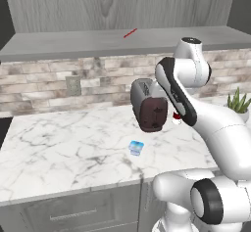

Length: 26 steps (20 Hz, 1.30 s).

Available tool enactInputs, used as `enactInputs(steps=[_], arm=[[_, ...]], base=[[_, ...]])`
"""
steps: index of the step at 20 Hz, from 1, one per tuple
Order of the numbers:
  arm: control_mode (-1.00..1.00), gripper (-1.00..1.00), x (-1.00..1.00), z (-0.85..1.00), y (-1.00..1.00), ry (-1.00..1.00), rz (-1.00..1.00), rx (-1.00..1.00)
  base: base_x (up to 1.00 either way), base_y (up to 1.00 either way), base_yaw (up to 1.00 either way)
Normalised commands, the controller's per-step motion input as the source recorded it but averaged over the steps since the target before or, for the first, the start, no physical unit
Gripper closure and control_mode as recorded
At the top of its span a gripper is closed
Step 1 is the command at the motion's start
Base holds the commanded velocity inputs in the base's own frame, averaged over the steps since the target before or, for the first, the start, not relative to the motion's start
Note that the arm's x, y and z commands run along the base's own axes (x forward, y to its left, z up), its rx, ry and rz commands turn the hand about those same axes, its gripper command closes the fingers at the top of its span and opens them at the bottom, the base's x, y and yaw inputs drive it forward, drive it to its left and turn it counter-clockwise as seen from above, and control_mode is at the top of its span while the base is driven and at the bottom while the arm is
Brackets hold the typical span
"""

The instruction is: Pick the yogurt and honey bottle from the counter and place them in the cabinets closest to them.

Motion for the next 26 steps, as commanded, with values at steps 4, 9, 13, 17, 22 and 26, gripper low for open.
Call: enactInputs(steps=[4,9,13,17,22,26], arm=[[-1.00,-1.00,0.00,-0.02,0.05,0.00,0.00,-0.01],[-1.00,-1.00,0.00,-0.01,0.09,0.00,0.00,0.00],[-1.00,-1.00,0.00,-0.01,0.12,0.00,0.00,0.00],[-1.00,-1.00,0.00,-0.09,0.13,0.03,0.00,0.00],[-1.00,-1.00,0.00,-0.11,0.05,0.02,0.01,0.00],[-1.00,-1.00,0.00,-0.10,0.01,0.01,0.01,0.00]], base=[[0.00,0.00,0.00],[0.00,0.00,0.00],[0.00,0.00,0.00],[0.00,0.00,0.00],[0.00,0.00,0.00],[0.00,0.00,0.00]])
